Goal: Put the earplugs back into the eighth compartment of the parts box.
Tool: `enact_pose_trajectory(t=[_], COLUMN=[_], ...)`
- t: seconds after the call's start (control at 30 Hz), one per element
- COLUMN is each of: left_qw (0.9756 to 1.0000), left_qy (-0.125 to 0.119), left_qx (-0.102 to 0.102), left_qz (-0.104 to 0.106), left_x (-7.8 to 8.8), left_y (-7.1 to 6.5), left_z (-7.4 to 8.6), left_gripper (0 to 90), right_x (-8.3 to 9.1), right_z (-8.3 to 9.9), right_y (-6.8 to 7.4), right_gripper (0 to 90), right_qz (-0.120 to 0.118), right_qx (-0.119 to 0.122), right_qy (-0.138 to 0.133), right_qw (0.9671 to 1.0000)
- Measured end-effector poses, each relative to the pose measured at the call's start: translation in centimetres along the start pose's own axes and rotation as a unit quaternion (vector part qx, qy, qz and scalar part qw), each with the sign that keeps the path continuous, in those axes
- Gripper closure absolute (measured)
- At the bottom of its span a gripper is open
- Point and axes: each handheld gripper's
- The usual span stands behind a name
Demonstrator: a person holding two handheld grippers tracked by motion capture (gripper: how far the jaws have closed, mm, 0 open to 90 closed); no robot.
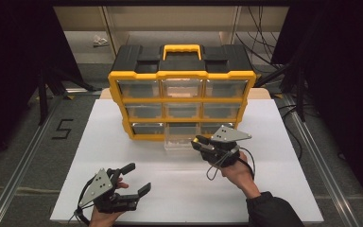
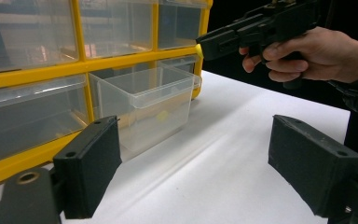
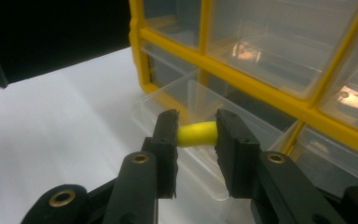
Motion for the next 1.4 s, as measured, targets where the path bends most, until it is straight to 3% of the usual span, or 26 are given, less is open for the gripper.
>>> enact_pose_trajectory(t=[0.43,0.83,1.13,1.4], left_qw=[1.0000,0.9999,0.9999,0.9999], left_qy=[-0.005,-0.009,-0.009,-0.010], left_qx=[0.006,0.007,0.005,0.006], left_qz=[0.000,-0.001,-0.003,-0.002], left_x=[0.0,0.1,0.2,0.1], left_y=[0.1,0.2,0.2,0.2], left_z=[0.0,0.1,0.0,0.0], left_gripper=[16.4,16.4,16.5,16.5], right_x=[-1.0,-2.8,-4.0,-3.7], right_z=[-0.5,-0.8,-0.6,-0.6], right_y=[-1.8,-2.0,-2.2,-2.9], right_gripper=[70.1,69.8,68.7,57.2], right_qz=[0.013,0.009,0.020,0.016], right_qx=[-0.047,-0.061,-0.073,-0.100], right_qy=[-0.011,-0.007,0.005,-0.002], right_qw=[0.9988,0.9981,0.9971,0.9948])
Point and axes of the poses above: each handheld gripper's, and its own axes: x roughly backward along the jaws, z roughly out of its underside, y roughly to its left, and after that the axes turned 7 degrees about -x, right-handed
